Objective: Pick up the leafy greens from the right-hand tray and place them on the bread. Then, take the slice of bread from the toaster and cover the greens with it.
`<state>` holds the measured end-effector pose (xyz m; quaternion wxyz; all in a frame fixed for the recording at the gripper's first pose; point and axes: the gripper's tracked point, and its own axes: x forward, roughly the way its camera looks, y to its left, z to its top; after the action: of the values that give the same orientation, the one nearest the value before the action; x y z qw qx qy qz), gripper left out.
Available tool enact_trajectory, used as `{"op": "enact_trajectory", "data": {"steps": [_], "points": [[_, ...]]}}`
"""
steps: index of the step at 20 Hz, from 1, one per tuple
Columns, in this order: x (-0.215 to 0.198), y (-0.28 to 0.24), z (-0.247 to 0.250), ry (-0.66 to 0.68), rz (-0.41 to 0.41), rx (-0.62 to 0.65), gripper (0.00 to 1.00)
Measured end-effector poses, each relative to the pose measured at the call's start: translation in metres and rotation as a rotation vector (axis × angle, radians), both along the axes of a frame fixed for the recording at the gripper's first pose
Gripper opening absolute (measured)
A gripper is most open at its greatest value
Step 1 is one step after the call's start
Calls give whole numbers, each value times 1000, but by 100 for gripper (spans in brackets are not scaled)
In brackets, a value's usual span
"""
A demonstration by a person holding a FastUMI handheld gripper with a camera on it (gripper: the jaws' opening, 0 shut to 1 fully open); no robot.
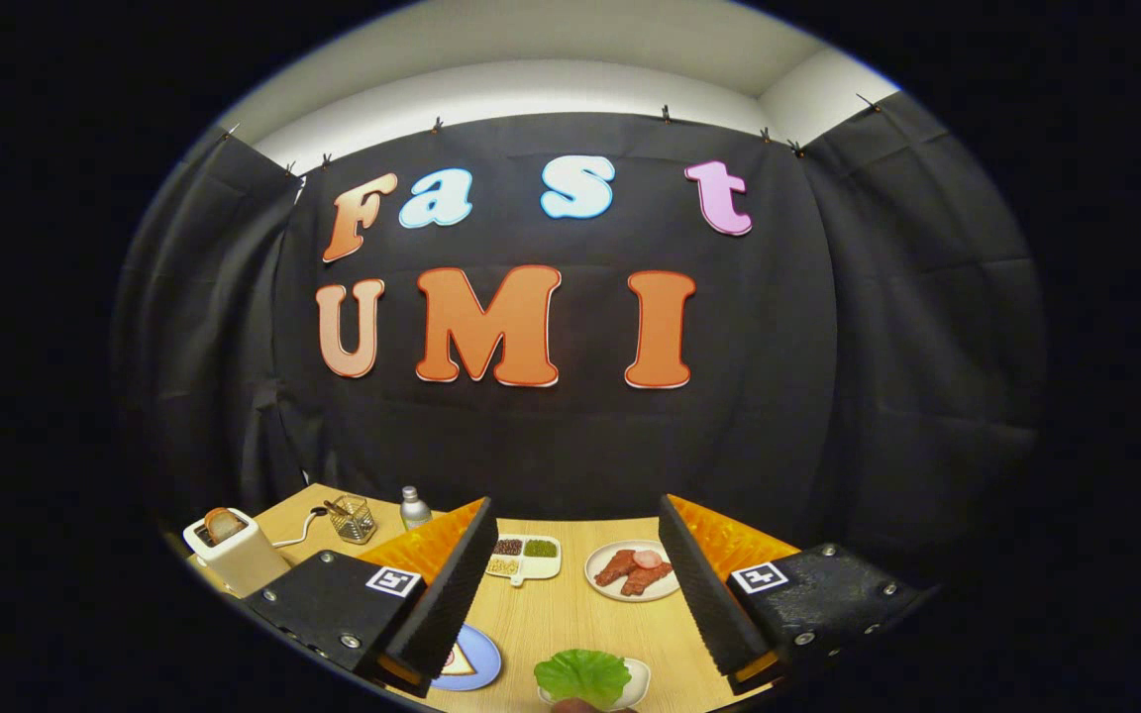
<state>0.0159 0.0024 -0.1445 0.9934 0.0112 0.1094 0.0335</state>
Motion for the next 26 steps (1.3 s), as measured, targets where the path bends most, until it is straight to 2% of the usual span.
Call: {"op": "enact_trajectory", "data": {"steps": [2, 6, 9, 22, 26], "points": [[1, -2, -35, 104, -6, -7, 98], [-21, -8, -131, 454, 3, 2, 98], [-27, -6, -171, 602, 6, 13, 98], [-71, -4, -294, 984, 174, -149, 99], [-79, -6, -327, 1070, 207, -216, 94]]}}
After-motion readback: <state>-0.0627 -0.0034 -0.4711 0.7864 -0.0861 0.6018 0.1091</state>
